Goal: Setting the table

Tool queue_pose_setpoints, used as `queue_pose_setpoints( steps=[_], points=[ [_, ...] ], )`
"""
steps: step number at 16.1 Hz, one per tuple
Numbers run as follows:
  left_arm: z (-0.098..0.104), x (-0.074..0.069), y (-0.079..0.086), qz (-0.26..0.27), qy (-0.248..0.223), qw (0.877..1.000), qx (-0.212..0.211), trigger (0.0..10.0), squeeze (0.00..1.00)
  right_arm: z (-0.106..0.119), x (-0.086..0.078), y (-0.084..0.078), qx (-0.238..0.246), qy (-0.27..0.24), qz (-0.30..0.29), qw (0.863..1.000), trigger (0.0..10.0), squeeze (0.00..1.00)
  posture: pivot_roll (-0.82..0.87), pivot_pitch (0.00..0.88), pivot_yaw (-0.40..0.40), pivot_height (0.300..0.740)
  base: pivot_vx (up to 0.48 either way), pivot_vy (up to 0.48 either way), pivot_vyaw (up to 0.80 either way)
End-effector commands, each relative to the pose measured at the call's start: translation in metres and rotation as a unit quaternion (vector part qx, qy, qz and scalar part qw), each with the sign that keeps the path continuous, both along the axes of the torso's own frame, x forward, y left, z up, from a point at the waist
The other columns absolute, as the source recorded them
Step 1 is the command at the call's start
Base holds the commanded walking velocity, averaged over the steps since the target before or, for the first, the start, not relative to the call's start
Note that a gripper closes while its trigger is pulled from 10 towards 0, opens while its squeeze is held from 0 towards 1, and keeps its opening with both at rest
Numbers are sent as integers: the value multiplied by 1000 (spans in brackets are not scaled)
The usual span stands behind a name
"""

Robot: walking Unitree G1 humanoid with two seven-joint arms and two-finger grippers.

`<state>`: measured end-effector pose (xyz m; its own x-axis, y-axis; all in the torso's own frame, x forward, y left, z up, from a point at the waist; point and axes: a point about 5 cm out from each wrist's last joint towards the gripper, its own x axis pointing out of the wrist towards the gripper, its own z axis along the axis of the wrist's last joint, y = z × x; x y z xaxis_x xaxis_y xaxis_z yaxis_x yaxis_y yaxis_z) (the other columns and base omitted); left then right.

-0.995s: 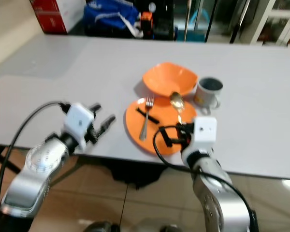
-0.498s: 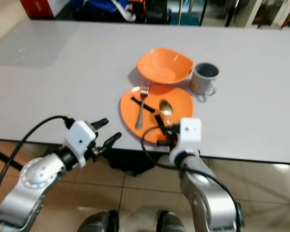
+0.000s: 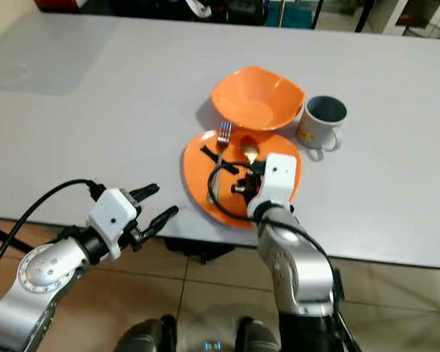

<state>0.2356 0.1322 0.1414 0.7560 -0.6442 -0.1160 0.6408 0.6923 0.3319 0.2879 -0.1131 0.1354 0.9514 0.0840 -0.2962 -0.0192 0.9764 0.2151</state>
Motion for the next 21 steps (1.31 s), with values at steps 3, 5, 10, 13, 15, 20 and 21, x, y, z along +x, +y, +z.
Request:
queue_pose_setpoints(
  steps=[3, 5, 10, 13, 15, 20, 21],
  points=[
    [2, -6, 4, 4, -1, 1000, 8, 10000, 0, -6, 6, -3, -7, 15, -23, 1000, 10000, 0, 158, 180, -12, 740, 0, 0, 0],
    [2, -9, 4, 3, 1, 1000, 9, 10000, 0, -5, 9, -5, -13, 15, -31, 999, 10000, 0, 163, 179, -16, 740, 0, 0, 0],
    [0, -13, 2, -13, 14, 1000, 7, 10000, 0, -7, 12, -6, 6, 18, -58, 998, 10000, 0, 169, 175, -18, 740, 0, 0, 0],
    [-1, -22, -2, -47, 44, 998, -4, 10000, 0, -6, 17, -6, 22, 12, -71, 997, 10000, 0, 181, 180, -14, 740, 0, 0, 0],
    [0, -23, -2, -50, 47, 998, -7, 10000, 0, -5, 19, -7, 30, 11, -72, 997, 10000, 0, 185, 180, -13, 740, 0, 0, 0],
    [2, -22, 0, -50, 49, 998, -5, 10000, 0, -8, 21, 0, 48, 22, -54, 997, 10000, 1000, 193, 173, -16, 740, 0, 0, 0],
    [2, -21, 0, -50, 49, 998, -5, 10000, 0, -8, 21, 0, 44, 26, -52, 997, 10000, 1000, 194, 170, -16, 740, 0, 0, 0]
  ],
)
